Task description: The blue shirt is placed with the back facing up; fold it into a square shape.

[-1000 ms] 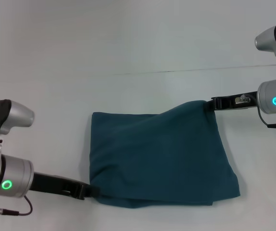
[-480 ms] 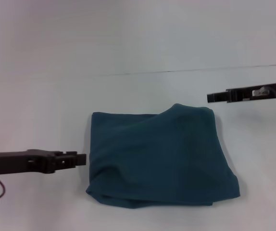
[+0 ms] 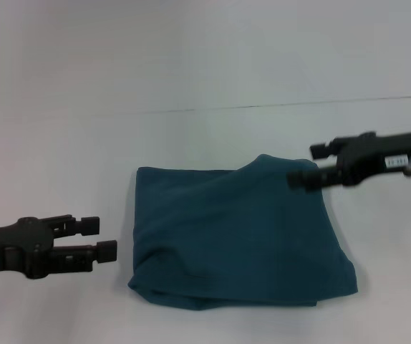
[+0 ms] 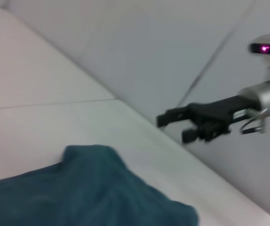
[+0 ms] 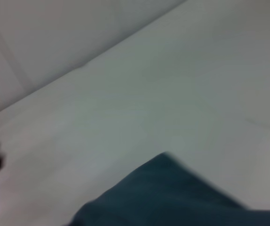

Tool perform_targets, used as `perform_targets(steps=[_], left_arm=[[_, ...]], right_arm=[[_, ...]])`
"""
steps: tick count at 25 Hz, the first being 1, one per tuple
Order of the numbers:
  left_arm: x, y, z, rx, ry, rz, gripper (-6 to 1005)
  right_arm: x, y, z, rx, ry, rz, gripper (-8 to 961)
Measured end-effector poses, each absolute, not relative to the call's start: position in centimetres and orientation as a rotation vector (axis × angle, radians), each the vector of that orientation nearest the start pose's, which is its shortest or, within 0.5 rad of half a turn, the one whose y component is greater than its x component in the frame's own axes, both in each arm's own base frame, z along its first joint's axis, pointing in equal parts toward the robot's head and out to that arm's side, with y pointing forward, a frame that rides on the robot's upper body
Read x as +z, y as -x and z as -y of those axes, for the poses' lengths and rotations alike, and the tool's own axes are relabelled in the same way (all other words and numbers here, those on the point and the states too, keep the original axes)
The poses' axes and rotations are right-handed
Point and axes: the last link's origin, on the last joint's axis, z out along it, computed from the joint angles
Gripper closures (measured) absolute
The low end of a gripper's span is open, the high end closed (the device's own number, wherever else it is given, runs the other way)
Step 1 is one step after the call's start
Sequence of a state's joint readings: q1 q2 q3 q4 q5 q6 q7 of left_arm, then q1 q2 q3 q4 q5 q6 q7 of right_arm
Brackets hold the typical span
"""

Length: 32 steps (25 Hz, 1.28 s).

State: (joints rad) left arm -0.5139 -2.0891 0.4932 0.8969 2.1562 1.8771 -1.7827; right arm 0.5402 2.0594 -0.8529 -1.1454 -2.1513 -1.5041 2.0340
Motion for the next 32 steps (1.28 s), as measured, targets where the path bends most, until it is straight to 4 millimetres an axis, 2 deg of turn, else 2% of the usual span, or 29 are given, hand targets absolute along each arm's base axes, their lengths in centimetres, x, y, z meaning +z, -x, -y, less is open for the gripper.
perform_targets(steps=[1,8,12,17,32], left_arm=[[5.1,25.6,-30.4,-0.775,2.768,1.013,274],[6.5,25.7,-29.5,-0.816,2.816,0.976,75],[6.7,25.8,-29.4,-0.803,2.829,0.97,78],[6.9,25.9,-29.4,-0.809,2.811,0.971,79],[6.6,26.2,-29.0,-0.791,2.827,0.982,79]], right_arm=[[5.9,-21.9,-36.7,0.349,2.633,-0.845,15],[5.3,-22.9,-33.6,0.339,2.802,-0.66,15],[5.4,-23.8,-32.2,0.363,2.836,-0.606,14],[5.3,-24.8,-31.4,0.377,2.833,-0.627,14],[5.1,-25.4,-30.8,0.38,2.838,-0.623,27]])
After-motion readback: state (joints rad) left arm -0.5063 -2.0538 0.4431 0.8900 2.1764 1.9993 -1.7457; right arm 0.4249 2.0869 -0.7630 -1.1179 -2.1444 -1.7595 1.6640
